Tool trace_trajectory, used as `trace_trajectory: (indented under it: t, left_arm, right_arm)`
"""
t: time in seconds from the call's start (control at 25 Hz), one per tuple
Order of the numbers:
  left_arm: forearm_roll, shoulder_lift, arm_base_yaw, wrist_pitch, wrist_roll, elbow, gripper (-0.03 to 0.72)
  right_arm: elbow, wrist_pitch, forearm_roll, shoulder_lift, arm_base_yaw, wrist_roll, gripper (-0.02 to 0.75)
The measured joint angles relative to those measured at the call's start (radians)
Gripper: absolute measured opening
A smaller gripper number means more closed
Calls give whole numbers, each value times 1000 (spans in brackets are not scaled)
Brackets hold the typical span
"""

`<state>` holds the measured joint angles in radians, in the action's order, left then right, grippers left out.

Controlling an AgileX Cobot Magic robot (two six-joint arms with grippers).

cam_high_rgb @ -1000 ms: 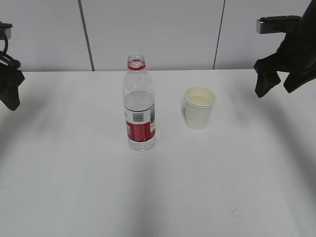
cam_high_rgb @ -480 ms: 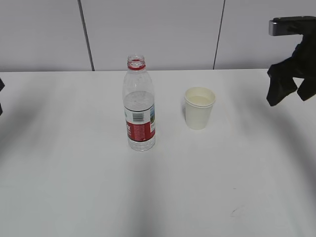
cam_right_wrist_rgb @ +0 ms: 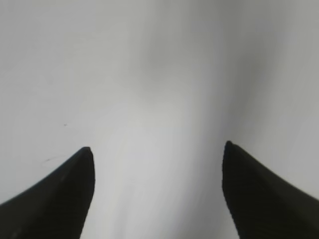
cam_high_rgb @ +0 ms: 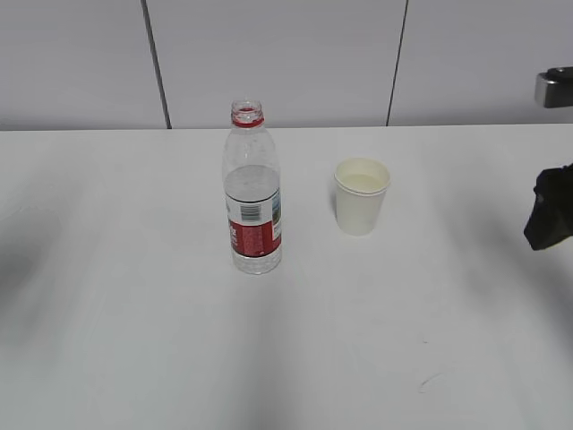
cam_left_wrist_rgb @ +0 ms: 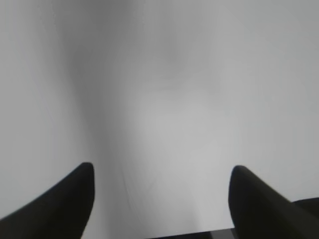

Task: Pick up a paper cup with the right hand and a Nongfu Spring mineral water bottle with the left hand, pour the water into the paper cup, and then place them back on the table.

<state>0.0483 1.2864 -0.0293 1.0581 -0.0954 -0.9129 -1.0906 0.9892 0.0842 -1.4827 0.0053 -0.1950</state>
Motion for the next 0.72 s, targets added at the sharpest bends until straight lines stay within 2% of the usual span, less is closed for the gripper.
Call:
trace_trajectory:
  t: [0.32, 0.72]
  left_arm:
    - [-19, -231, 0, -1, 1, 179, 510]
    - [-25, -476, 0, 29, 21, 314, 510]
  right_arm:
    - [199, -15, 2, 213, 0, -1, 591]
    - [357, -24, 7, 434, 0, -1, 591]
